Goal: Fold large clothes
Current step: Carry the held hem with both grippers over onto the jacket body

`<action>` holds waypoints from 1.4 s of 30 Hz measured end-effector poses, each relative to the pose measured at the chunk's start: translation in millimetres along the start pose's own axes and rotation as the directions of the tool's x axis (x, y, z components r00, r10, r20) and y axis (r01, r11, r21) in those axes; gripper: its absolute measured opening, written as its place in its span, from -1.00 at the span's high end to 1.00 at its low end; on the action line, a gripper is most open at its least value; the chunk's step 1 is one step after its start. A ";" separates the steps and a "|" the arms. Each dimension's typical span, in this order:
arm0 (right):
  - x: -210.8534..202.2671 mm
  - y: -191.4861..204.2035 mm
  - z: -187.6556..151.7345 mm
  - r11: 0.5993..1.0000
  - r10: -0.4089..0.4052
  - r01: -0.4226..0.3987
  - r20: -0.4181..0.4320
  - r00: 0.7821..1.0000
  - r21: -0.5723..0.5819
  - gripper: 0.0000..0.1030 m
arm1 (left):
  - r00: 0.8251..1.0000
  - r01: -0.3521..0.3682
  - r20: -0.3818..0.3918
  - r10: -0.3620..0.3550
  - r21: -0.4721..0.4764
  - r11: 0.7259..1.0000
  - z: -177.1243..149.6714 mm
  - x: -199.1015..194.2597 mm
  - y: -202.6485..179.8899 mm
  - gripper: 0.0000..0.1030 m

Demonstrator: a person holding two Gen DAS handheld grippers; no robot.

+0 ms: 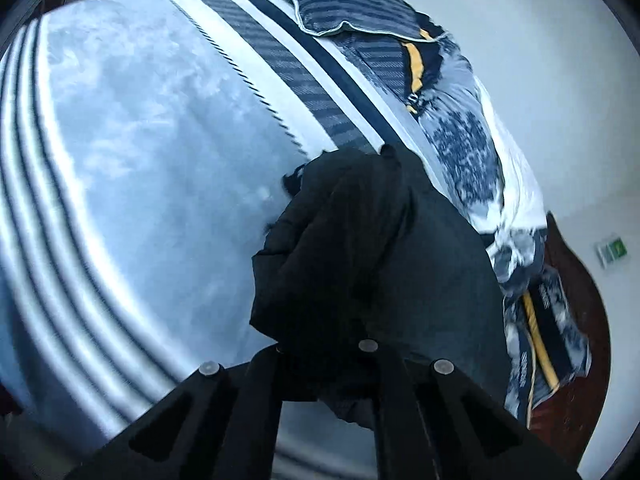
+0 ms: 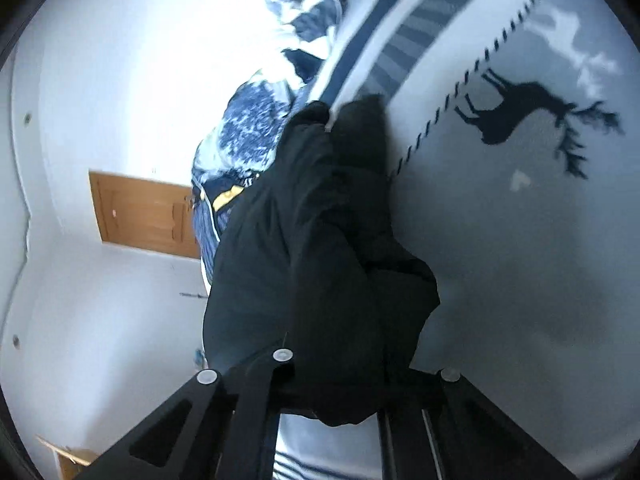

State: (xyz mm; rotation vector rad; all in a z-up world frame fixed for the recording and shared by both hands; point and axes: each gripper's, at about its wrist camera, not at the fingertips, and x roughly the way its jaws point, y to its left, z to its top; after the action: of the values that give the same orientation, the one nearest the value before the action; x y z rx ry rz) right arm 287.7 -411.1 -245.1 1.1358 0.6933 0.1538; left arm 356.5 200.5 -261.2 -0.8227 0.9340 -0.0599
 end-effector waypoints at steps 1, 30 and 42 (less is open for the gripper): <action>-7.5 0.2 -6.0 1.000 -0.003 0.003 0.003 1.000 -0.004 0.87 | 1.000 0.000 -0.005 0.000 0.002 1.000 -17.0 -14.3 12.6 0.93; -121.8 21.4 -65.8 0.930 -0.293 0.301 0.069 0.954 -0.213 -0.53 | 0.942 -0.330 0.198 0.272 0.389 0.860 -31.9 -60.2 -34.4 -0.35; 10.3 35.2 28.6 0.911 -0.345 0.300 -0.123 0.931 -0.281 0.94 | 0.958 -0.277 0.074 0.277 0.497 0.823 6.5 16.2 -57.1 0.91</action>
State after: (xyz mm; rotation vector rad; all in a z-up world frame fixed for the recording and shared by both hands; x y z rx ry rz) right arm 320.2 -413.5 -212.0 0.7494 0.9759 0.0561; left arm 387.8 158.2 -233.2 -0.1939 0.9727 -0.0480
